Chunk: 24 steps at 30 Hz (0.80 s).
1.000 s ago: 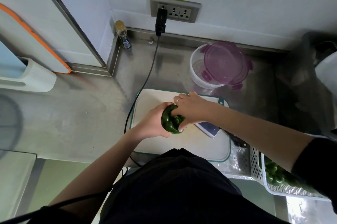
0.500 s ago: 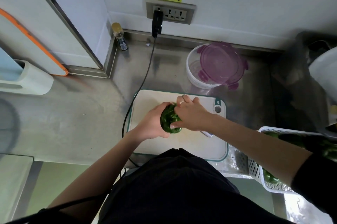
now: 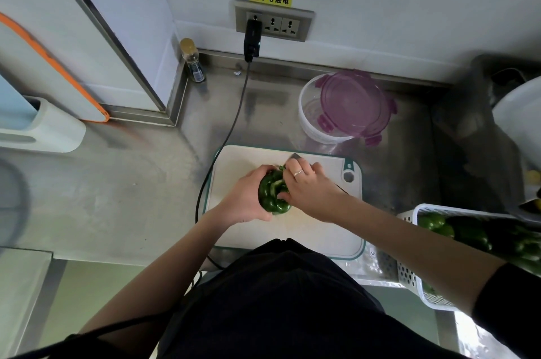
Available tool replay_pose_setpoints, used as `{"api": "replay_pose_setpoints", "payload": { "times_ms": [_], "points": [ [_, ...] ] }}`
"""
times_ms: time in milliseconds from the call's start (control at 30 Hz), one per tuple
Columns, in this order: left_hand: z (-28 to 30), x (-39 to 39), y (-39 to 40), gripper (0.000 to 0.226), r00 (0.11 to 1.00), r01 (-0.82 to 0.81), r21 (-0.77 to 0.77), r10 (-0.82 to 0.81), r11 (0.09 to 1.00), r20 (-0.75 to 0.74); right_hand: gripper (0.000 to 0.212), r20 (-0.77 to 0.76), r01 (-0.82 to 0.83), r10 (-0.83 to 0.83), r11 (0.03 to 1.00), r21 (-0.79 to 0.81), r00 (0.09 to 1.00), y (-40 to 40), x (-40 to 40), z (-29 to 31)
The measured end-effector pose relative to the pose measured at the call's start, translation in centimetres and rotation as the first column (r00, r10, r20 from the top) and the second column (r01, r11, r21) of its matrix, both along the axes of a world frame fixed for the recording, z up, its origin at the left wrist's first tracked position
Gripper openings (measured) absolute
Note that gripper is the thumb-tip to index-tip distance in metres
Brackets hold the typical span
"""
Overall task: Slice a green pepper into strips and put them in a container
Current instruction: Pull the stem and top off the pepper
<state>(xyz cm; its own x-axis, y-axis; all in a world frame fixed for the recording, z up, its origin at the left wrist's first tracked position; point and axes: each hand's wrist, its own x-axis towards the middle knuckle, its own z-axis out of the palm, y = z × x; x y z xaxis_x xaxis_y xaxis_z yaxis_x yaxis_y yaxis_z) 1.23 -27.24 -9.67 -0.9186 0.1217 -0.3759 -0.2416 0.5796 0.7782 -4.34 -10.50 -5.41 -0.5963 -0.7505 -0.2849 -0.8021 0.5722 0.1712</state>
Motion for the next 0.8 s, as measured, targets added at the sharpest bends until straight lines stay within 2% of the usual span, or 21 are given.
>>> {"api": "replay_pose_setpoints", "payload": {
  "times_ms": [133,300,400,500,567,667,800],
  "points": [
    [0.1,-0.4,0.0,0.097,0.999,0.046,-0.032,-0.046,0.998,-0.005,0.047,-0.057,-0.029,0.024,0.995,-0.096,0.998,0.4,-0.1,-0.2],
    [0.0,-1.4,0.2,0.101,0.997,0.074,-0.077,-0.077,0.994,-0.029,0.047,-0.084,0.041,-0.052,0.991,-0.129,0.995,1.0,-0.1,-0.2],
    [0.1,-1.7,0.2,0.099,1.0,0.007,-0.047,-0.007,0.999,0.005,0.05,-0.119,0.087,-0.107,0.982,-0.167,0.987,1.0,-0.2,-0.1],
    [0.2,-1.6,0.0,0.09,0.992,-0.121,0.018,0.12,0.993,0.047,0.052,-0.163,0.144,-0.189,0.956,-0.254,0.968,0.8,0.3,-0.2],
    [0.1,-1.5,0.0,0.088,0.988,-0.143,0.039,0.14,0.989,0.066,0.054,-0.181,0.196,-0.266,0.923,-0.331,0.947,0.6,0.9,-0.5],
    [0.1,-1.5,0.0,0.089,0.986,-0.141,0.064,0.135,0.988,0.099,0.053,-0.126,0.287,-0.362,0.871,-0.4,0.924,0.2,1.5,-1.0],
    [-0.2,-1.5,-0.4,0.09,0.981,-0.132,0.093,0.117,0.987,0.155,0.048,-0.041,0.328,-0.395,0.811,-0.485,0.918,0.4,2.1,-1.4]
  ]
}}
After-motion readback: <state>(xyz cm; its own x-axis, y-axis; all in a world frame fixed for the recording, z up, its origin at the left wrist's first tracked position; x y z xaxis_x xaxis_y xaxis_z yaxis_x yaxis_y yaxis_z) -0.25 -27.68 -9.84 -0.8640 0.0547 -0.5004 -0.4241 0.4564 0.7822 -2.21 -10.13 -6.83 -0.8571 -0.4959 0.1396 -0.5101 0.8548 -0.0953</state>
